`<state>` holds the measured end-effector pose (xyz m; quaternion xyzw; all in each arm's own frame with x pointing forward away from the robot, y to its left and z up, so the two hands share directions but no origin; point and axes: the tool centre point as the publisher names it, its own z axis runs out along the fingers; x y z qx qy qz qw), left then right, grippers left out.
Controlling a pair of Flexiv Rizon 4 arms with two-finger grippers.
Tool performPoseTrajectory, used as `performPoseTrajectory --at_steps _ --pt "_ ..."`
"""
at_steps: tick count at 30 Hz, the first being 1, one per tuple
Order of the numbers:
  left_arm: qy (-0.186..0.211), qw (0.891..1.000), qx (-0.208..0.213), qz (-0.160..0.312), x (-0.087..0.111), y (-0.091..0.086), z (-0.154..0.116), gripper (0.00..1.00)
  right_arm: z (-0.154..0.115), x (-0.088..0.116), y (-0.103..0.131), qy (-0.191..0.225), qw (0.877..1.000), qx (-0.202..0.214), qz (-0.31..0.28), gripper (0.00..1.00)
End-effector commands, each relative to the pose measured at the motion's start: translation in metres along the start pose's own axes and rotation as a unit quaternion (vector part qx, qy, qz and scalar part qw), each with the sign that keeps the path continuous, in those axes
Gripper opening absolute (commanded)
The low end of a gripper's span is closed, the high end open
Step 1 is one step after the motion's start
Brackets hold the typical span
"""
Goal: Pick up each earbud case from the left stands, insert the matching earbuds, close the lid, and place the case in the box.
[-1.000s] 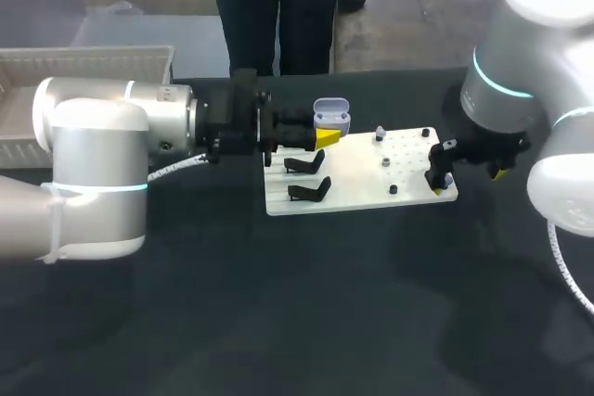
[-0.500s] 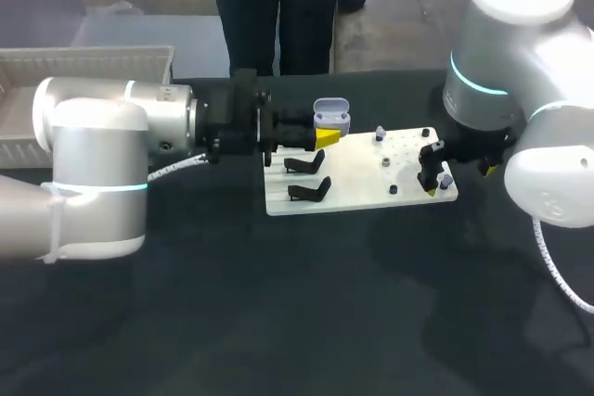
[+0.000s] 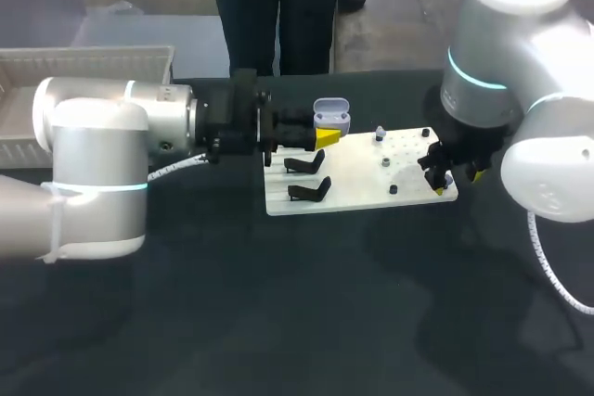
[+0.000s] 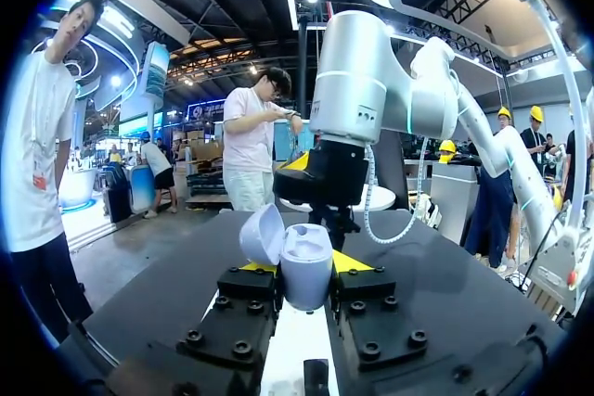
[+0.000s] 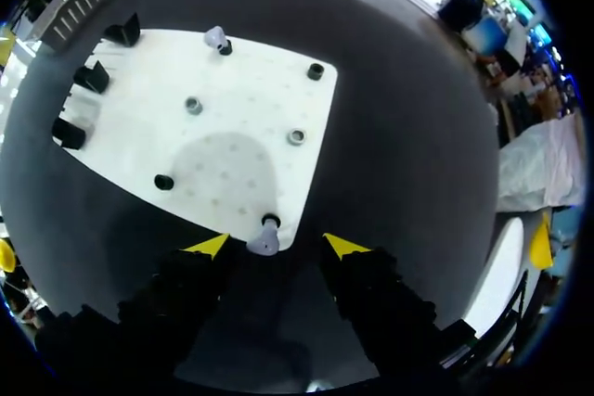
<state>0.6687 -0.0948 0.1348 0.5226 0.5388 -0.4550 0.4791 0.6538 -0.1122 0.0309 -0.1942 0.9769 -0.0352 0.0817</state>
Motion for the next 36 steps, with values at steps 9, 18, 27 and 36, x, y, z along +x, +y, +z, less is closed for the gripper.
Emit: performPoseTrajectory --at_steps 9,18,27,36 --pt "-0.003 1.000 -0.002 0.002 0.0013 -0.0007 -0.0001 0.00 -0.0021 -0.0010 0.0031 0.007 1.000 -0.008 -0.013 0.53" --pt "-0.003 1.000 -0.002 0.002 0.0013 -0.0007 -0.0001 0.00 -0.0015 -0.0032 0.0065 0.012 1.000 -0.008 -0.021 0.47" --pt "-0.003 1.000 -0.002 0.002 0.0013 -0.0007 -0.0001 0.00 0.0007 -0.0038 0.0075 0.014 1.000 -0.011 -0.019 0.44" --pt "-0.003 1.000 -0.002 0.002 0.0013 -0.0007 -0.0001 0.00 0.0030 -0.0074 0.0056 0.015 1.000 -0.009 -0.018 0.39"
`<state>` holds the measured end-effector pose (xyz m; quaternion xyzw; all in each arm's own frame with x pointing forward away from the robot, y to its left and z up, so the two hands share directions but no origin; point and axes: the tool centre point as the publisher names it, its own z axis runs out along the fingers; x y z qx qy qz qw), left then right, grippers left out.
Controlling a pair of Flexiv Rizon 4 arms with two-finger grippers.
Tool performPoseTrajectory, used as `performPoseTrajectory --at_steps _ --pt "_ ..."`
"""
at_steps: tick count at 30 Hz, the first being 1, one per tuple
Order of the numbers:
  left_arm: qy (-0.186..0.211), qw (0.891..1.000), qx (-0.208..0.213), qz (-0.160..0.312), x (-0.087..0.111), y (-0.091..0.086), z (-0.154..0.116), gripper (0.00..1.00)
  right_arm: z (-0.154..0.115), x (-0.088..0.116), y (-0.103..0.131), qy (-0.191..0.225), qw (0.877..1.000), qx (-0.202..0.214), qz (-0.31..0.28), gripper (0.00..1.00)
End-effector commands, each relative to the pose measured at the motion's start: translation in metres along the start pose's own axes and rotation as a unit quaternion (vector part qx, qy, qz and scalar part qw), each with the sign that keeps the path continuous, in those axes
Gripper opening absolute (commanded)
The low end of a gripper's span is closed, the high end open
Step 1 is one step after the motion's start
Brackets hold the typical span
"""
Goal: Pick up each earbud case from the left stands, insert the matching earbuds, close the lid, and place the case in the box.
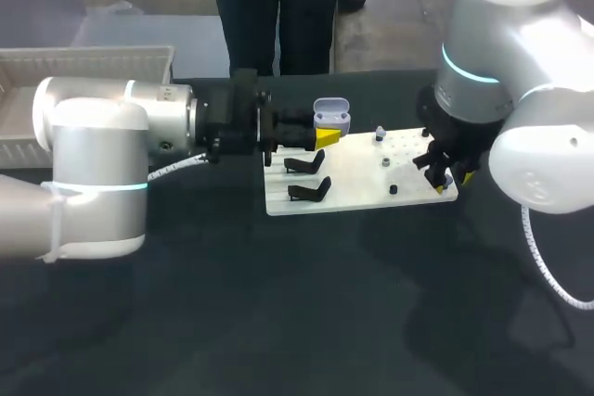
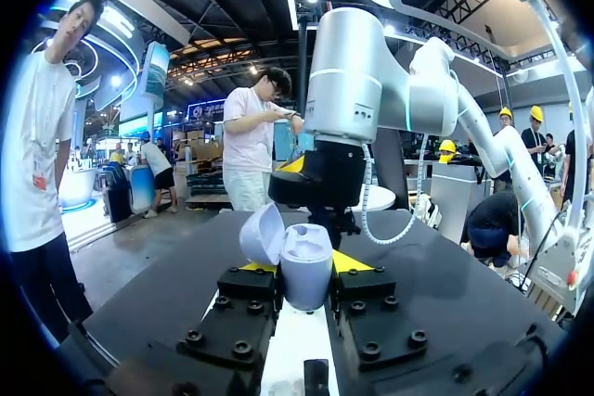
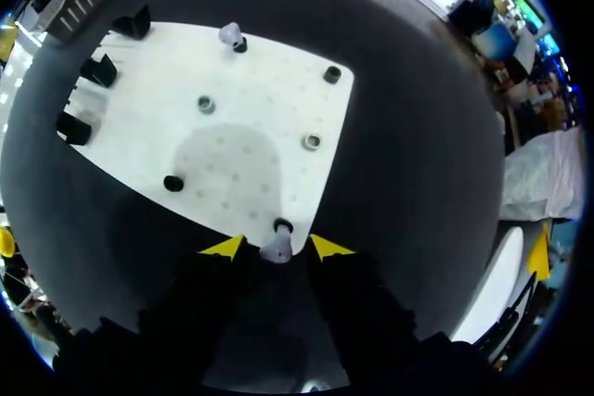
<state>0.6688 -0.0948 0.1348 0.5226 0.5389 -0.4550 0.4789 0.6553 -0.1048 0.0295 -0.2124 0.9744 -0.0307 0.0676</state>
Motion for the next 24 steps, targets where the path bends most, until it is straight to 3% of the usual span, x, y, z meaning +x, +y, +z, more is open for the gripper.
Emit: performPoseTrajectory --at_steps 1,19,20,21,22,24 --pt "-0.003 1.000 -0.002 0.002 0.0013 -0.0007 -0.0002 0.00 0.0019 -0.0033 -0.0013 0.004 1.000 0.000 0.001 0.38" --pt "-0.003 1.000 -0.002 0.002 0.0013 -0.0007 -0.0002 0.00 0.0022 -0.0063 0.0003 0.008 1.000 0.002 0.002 0.21" --pt "-0.003 1.000 -0.002 0.002 0.0013 -0.0007 -0.0002 0.00 0.0022 -0.0064 0.0003 0.008 1.000 0.002 0.002 0.18" --pt "-0.003 1.000 -0.002 0.002 0.0013 -0.0007 -0.0002 0.00 0.0022 -0.0064 0.0004 0.008 1.000 0.002 0.002 0.06" --pt "-0.003 1.000 -0.002 0.002 0.0013 -0.0007 -0.0002 0.00 0.0022 -0.0065 0.0004 0.009 1.000 0.002 0.003 0.01" --pt "-0.003 1.000 -0.002 0.002 0.0013 -0.0007 -0.0002 0.00 0.0018 -0.0068 0.0004 0.009 1.000 0.003 0.003 0.00"
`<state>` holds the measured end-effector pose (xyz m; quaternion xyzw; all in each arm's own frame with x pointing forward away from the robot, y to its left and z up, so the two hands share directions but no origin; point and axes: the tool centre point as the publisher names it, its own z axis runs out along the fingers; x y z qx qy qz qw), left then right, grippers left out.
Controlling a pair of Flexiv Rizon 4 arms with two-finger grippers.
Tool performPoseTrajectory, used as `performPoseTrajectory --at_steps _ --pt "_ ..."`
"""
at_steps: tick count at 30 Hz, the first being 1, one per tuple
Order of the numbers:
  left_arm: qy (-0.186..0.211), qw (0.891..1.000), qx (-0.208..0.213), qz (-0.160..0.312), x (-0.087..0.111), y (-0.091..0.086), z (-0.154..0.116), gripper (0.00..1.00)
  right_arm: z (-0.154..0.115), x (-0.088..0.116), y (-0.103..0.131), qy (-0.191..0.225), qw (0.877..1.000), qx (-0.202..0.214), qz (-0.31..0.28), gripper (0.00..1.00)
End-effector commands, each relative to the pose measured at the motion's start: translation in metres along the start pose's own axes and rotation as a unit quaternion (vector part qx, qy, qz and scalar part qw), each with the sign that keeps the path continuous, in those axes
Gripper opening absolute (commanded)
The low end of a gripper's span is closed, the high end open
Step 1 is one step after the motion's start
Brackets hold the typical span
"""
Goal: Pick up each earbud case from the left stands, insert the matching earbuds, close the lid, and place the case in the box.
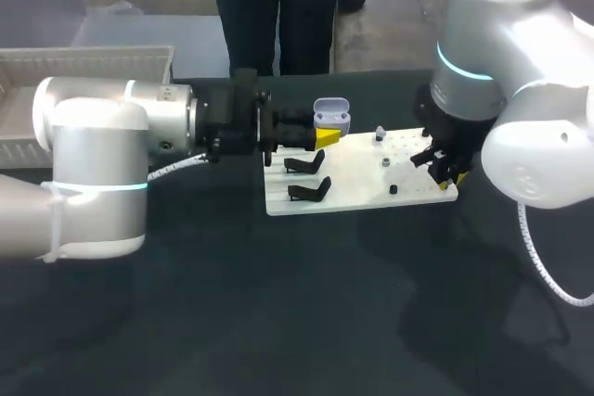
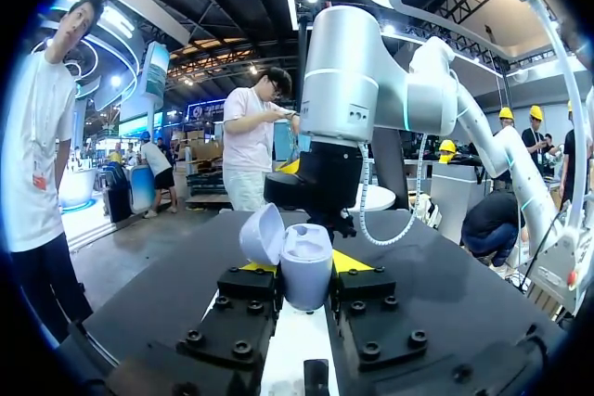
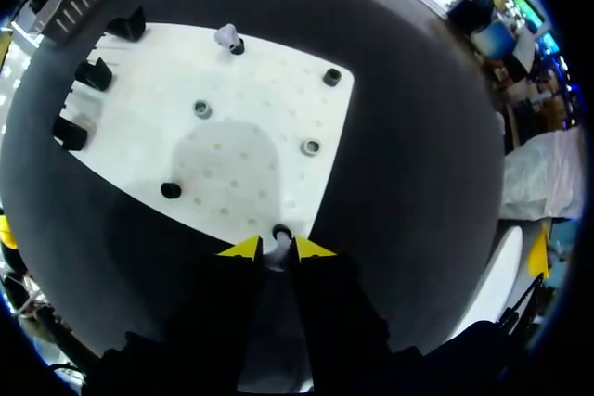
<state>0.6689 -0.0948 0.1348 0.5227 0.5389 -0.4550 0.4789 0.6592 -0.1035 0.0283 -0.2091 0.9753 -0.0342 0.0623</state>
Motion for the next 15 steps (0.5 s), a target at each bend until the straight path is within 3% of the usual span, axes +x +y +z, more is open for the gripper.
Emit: performPoseTrajectory --at_steps 1,7,15 --pt "-0.003 1.000 -0.002 0.002 0.001 -0.001 0.000 0.00 0.000 -0.003 0.001 0.003 1.000 0.001 0.001 0.00" --pt "-0.003 1.000 -0.002 0.002 0.001 -0.001 0.000 0.00 -0.006 -0.004 0.001 0.004 1.000 0.006 0.002 0.00" --pt "-0.003 1.000 -0.002 0.002 0.001 -0.001 0.000 0.00 -0.037 0.000 0.006 0.014 1.000 0.012 0.007 0.00"
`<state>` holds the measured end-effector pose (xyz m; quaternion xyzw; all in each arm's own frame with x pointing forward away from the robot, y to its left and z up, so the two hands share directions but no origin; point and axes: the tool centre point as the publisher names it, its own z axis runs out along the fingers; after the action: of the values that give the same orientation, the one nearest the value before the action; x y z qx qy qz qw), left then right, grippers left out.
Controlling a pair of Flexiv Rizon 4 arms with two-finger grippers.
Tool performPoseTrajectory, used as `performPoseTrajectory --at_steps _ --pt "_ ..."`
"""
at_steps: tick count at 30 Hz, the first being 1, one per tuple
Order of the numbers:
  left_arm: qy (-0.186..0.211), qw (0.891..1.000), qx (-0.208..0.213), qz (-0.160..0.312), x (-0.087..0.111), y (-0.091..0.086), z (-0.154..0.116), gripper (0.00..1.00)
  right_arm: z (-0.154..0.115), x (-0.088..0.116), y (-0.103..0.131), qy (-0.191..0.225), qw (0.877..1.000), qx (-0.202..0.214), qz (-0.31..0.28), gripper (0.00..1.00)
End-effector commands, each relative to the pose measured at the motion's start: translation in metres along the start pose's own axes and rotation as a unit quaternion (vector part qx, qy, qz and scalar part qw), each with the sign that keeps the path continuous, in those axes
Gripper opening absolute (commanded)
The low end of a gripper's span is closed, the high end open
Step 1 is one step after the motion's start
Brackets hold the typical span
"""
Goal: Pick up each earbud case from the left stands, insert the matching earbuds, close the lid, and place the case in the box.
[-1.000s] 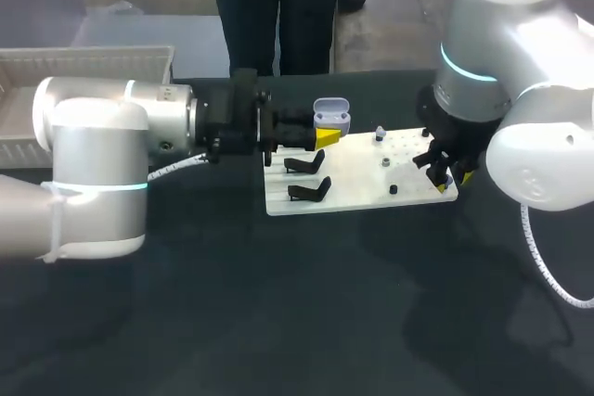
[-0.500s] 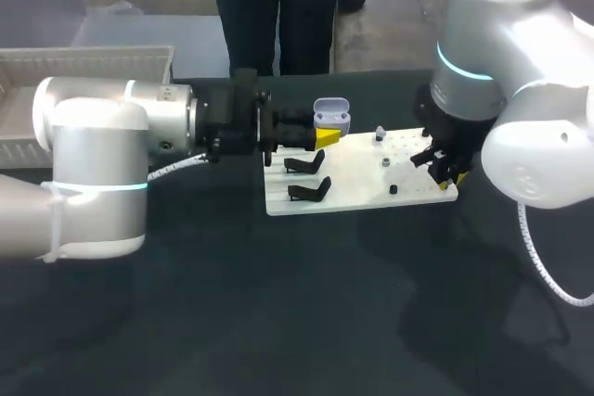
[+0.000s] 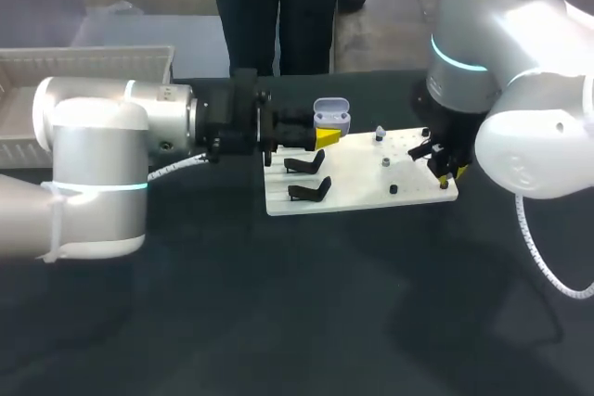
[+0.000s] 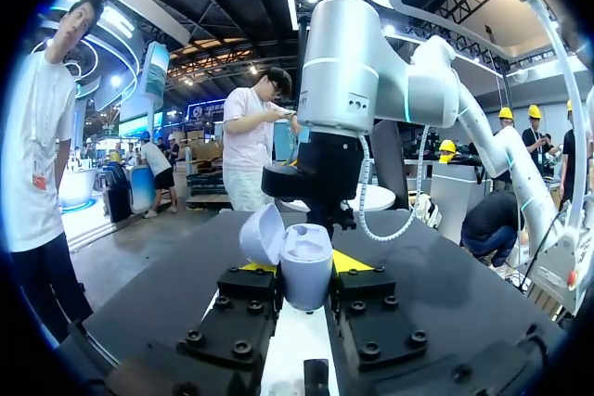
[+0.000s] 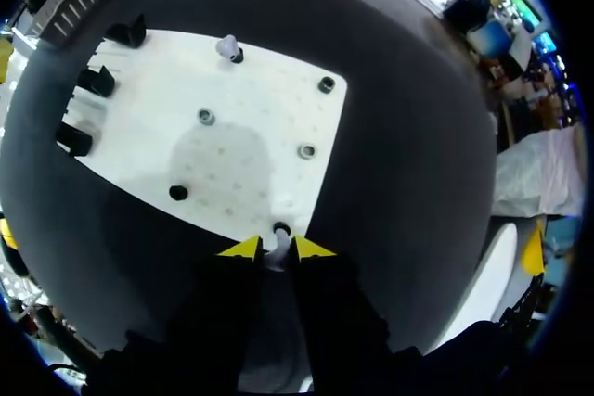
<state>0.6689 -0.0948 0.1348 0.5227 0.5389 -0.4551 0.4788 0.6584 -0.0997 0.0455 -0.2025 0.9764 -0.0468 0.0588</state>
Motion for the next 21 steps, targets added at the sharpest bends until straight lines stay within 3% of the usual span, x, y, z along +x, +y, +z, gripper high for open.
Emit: performPoseTrajectory --at_steps 1,21 --pt "-0.003 1.000 -0.002 0.002 0.001 -0.001 0.000 0.00 -0.024 0.003 0.005 0.010 1.000 -0.001 0.000 0.00" --pt "-0.003 1.000 -0.002 0.002 0.001 -0.001 0.000 0.00 -0.117 0.001 0.050 0.036 0.999 -0.020 -0.013 0.00"
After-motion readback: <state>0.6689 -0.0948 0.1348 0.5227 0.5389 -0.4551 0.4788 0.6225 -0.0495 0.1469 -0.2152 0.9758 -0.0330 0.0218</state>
